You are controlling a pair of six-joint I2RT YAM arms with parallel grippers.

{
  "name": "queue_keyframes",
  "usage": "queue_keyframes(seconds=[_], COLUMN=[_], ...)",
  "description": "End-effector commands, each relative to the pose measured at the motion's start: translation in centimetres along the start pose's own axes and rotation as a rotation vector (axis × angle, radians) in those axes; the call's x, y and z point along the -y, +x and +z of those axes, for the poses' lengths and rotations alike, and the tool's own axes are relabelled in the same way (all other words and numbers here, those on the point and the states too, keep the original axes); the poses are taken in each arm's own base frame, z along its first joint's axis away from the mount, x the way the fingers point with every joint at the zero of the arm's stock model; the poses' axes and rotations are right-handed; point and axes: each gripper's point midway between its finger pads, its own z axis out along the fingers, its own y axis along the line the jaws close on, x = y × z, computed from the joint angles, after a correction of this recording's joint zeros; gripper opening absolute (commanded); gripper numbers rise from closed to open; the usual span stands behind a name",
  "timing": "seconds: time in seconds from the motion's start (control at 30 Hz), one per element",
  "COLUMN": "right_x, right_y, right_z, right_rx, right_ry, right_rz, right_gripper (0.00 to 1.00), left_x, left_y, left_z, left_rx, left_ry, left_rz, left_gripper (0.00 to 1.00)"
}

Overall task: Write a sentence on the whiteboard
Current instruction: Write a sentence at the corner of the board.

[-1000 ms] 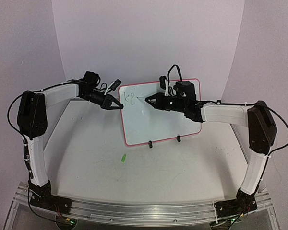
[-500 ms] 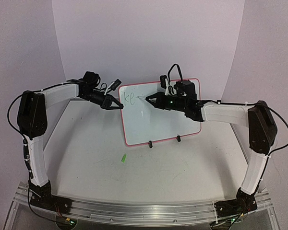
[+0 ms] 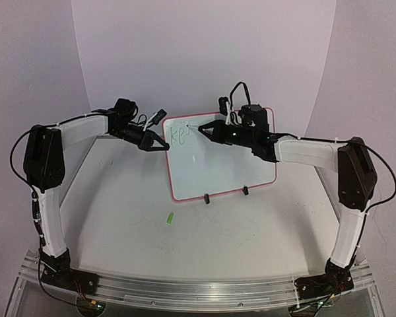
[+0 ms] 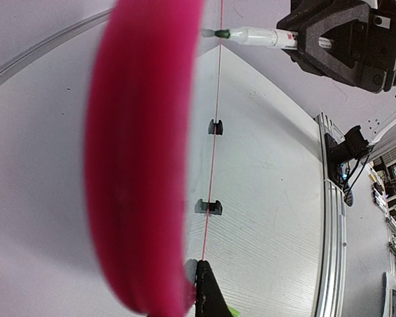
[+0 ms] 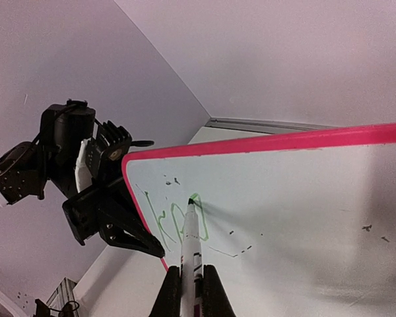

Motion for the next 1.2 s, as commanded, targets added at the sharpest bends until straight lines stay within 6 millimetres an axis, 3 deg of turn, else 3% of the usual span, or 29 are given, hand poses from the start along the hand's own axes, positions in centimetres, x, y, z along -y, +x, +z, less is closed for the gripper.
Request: queue_keyframes(seconds=[0.0, 0.37, 0.53, 0.73, 1.03, 1.17], right_x=[1.1, 2.4, 2.6, 2.5, -0.8, -0.7], right_y=[0.5, 3.7, 4.1, 2.5, -0.5, -0.7], right_z=[0.7, -0.2, -0.7, -1.9, -3.1, -2.8], right_rx=[-0.014, -0.082, -0.086, -0.029, 0.027, 0.033], right_ry=[0.02, 0.042, 0.055, 0.104, 0.01, 0.014], right_rz=[-0.003, 0.033, 0.037, 0.008, -0.028, -0.032], right_gripper=[0.0, 0.0, 0.0, 0.0, 0.0, 0.0], left_x=[0.8, 0.8, 0.8, 0.8, 0.9, 0.9], left_y=[-1.3, -1.3, -1.3, -1.3, -1.4, -1.4], left_z=[-1.0, -1.0, -1.0, -1.0, -1.1, -1.1], left_rx=[0.017, 0.017, 0.017, 0.017, 0.018, 0.019], left_ry=[-0.039, -0.038, -0.039, -0.04, -0.041, -0.041], left_rz=[0.093, 0.093, 0.094, 0.095, 0.096, 0.096], left_gripper=[0.0, 0.0, 0.0, 0.0, 0.0, 0.0])
